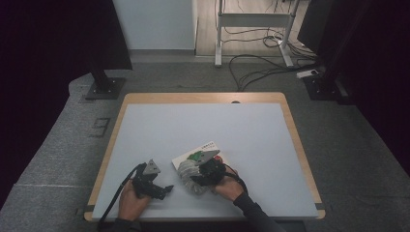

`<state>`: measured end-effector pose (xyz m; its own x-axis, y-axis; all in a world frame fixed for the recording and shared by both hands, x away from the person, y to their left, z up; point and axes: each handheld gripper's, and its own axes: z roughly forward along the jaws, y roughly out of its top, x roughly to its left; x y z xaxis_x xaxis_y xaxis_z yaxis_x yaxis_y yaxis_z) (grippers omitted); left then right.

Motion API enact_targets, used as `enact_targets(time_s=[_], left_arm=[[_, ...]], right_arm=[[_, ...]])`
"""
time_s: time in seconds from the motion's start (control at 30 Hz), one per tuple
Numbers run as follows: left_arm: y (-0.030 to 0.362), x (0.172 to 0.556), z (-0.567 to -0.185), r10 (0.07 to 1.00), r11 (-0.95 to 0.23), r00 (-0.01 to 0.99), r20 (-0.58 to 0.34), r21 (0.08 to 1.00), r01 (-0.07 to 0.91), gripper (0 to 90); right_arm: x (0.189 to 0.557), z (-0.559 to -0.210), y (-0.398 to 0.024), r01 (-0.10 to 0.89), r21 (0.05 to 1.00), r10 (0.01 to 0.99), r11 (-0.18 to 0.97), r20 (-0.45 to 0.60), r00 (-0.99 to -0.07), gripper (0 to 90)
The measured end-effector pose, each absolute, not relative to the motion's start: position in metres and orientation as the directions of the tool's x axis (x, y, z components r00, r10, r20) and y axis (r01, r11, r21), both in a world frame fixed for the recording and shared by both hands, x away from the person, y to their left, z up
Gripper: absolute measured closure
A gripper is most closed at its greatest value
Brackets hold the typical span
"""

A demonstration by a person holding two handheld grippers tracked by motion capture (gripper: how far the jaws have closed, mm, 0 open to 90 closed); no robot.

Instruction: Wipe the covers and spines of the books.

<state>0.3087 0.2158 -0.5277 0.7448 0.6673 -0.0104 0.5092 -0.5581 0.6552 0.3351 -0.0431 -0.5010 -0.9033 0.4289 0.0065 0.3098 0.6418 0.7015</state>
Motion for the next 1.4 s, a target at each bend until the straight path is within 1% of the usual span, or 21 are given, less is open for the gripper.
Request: enact_targets(time_s=[0.23,0.4,1.1,1.4], left_arm=[[0.216,0.309,-0.528,0.666,-0.558,0.746,-0.011,0.655,0.509,0.0],[0.216,0.309,-0.528,0.666,-0.559,0.746,-0.011,0.655,0.509,0.0],[0.216,0.309,-0.528,0.669,-0.554,0.743,-0.014,0.657,0.511,0.0],[0.216,0.309,-0.528,0.669,-0.555,0.743,-0.012,0.657,0.510,0.0]], right_arm=[[0.334,-0.500,-0.036,0.289,0.695,0.409,0.659,-0.008,-0.913,55.3],[0.336,-0.500,-0.033,0.294,0.691,0.411,0.661,-0.005,-0.912,55.3],[0.360,-0.499,-0.009,0.301,0.681,0.416,0.668,-0.007,-0.909,55.2],[0.361,-0.500,-0.011,0.301,0.688,0.415,0.660,0.000,-0.910,55.5]])
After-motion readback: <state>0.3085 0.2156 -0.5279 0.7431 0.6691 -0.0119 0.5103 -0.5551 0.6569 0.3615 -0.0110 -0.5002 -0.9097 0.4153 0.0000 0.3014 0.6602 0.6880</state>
